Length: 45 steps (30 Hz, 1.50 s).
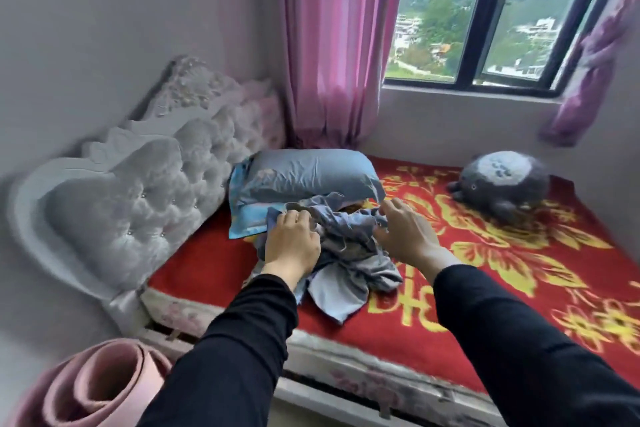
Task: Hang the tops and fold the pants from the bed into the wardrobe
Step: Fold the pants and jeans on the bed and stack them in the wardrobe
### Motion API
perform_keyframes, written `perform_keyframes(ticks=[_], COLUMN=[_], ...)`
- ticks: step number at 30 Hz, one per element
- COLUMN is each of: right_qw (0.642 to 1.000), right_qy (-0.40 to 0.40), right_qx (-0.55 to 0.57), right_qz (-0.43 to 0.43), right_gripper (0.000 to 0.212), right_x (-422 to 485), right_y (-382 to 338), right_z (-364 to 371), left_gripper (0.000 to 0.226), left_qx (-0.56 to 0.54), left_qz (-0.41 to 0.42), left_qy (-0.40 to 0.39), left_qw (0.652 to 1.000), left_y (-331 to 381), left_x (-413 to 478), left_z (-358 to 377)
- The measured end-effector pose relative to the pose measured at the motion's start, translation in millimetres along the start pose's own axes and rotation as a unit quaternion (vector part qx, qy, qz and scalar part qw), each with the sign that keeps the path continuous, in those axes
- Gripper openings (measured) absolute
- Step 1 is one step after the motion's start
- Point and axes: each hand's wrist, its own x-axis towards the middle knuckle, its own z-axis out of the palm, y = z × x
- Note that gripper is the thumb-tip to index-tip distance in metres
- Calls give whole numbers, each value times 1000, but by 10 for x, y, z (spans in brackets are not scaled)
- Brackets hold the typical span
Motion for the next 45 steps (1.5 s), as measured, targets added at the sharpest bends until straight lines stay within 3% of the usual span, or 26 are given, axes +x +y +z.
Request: perform_keyframes(ticks=[9,17,21,24,29,31,32,34,35,38,42,45], right_qw=[993,979,965,963,955,948,947,950,944,932,926,906], right_qy=[-99,-180,-247,-254,-259,-273,-272,-254,-250,-231,-100,-26], right_qx=[8,19,6,-3,33,25,25,73,127,196,290,350], right_qz=[62,91,91,88,142,164,166,164,174,198,222,236], right_gripper=[34,26,35,43,94,87,70,21,10,33,31,24], right_x=[917,1991,2375,2640,2896,2890,2875,2842,2834,2923,3322,3531], right_y=[1189,1949,2337,2549,2708,2742,2769,2803,2814,2900,3119,3360], right_z=[1020,2422,3191,3675,4379,4598,4678,4750,4718,4469,3715,2955], left_gripper=[47,40,42,59,78,82,84,86,83,65,44,34], left_qx=[-14,-22,-11,20,97,149,176,190,180,113,-52,-214], left_qz=[-49,-51,-25,-9,39,46,49,49,50,24,-63,-70], left_qy=[-104,-183,-152,-165,-222,-226,-216,-184,-163,-111,-47,39], left_qw=[993,982,988,986,970,962,959,963,969,987,996,973], left_y=[192,-33,-236,-418,-564,-581,-588,-598,-625,-573,-74,434], left_x=[1255,2607,3162,3470,3750,3763,3751,3718,3704,3730,4031,4317], left_z=[1339,2881,3523,3933,4498,4692,4771,4873,4913,4856,4474,4110])
